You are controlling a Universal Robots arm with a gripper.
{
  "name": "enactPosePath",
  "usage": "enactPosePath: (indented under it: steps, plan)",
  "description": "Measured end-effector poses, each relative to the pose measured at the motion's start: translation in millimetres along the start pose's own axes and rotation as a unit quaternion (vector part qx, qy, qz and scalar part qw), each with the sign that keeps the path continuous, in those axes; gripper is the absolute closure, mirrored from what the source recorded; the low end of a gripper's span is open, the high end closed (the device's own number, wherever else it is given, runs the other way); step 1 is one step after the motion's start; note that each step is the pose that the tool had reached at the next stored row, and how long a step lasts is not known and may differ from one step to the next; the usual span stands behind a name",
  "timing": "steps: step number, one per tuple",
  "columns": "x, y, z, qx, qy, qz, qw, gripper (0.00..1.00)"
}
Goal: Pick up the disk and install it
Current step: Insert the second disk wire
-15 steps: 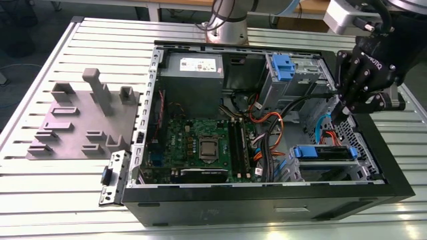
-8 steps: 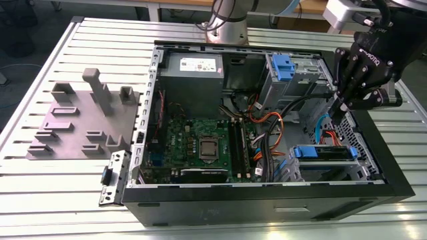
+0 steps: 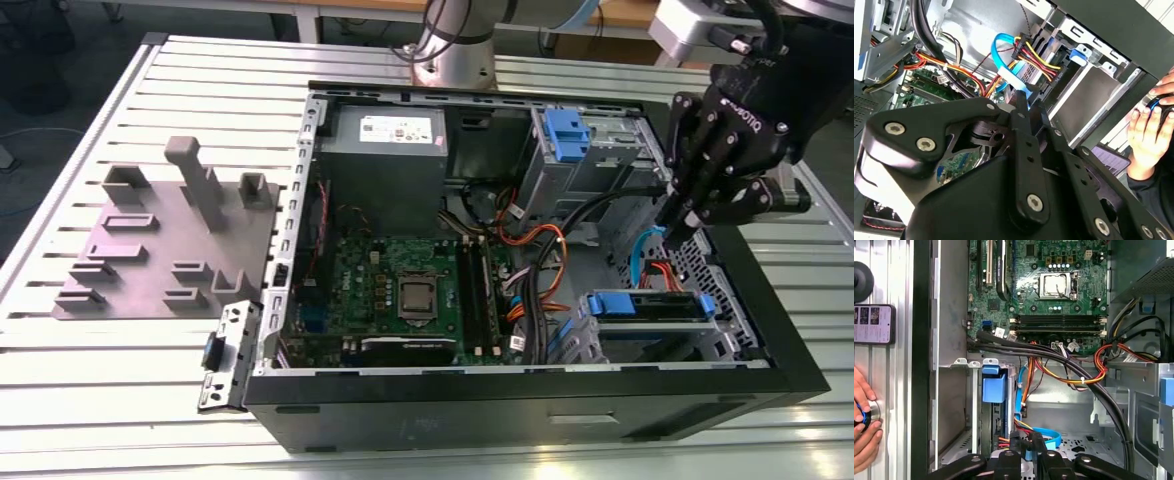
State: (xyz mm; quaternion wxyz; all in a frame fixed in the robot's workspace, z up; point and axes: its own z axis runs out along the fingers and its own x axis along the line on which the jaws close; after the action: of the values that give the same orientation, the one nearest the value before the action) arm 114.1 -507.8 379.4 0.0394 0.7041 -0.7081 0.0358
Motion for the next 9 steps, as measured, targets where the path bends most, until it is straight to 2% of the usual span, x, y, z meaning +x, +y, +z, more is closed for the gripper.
enactPosePath:
  steps: [7,9]
  plan:
    - [-1.4,-0.9,3.8,-0.0002,0.0002,0.0,1.0,0.76]
    - [-1.7,-1.0,6.4,-0.0002,0.0014,0.0,1.0,0.76]
